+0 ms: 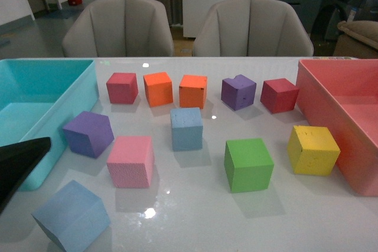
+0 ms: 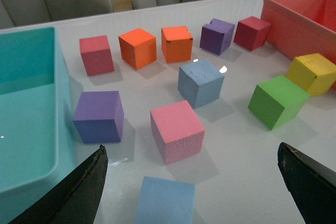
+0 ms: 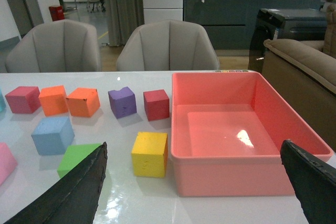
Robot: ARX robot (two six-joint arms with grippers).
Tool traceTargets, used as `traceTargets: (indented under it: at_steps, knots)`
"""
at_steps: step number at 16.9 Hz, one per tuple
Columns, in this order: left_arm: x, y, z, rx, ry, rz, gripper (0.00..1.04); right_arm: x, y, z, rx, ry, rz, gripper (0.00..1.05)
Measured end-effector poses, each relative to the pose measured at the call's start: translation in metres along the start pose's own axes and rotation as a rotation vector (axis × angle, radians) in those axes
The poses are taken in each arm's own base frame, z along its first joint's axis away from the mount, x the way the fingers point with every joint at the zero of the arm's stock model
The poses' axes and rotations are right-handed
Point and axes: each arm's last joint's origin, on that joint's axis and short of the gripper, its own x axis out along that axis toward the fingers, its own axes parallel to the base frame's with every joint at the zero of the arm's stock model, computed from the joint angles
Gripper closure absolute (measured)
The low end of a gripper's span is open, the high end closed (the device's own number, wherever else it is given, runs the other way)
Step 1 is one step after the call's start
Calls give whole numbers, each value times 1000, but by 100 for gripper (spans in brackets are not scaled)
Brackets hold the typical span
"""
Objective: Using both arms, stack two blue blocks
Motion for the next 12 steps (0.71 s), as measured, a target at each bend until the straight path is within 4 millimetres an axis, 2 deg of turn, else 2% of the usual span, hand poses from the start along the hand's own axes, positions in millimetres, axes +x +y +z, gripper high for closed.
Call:
traceTargets:
  at_steps: [6,8,12]
  knots:
    - [56,4,-35,11,136,-141,7,0,0,0,0,0,0,6]
    - [68,6,-47,17,181,-164,7,0,0,0,0,0,0,6]
    - [74,15,-64,4,236,-182,7,0,0,0,0,0,0,6]
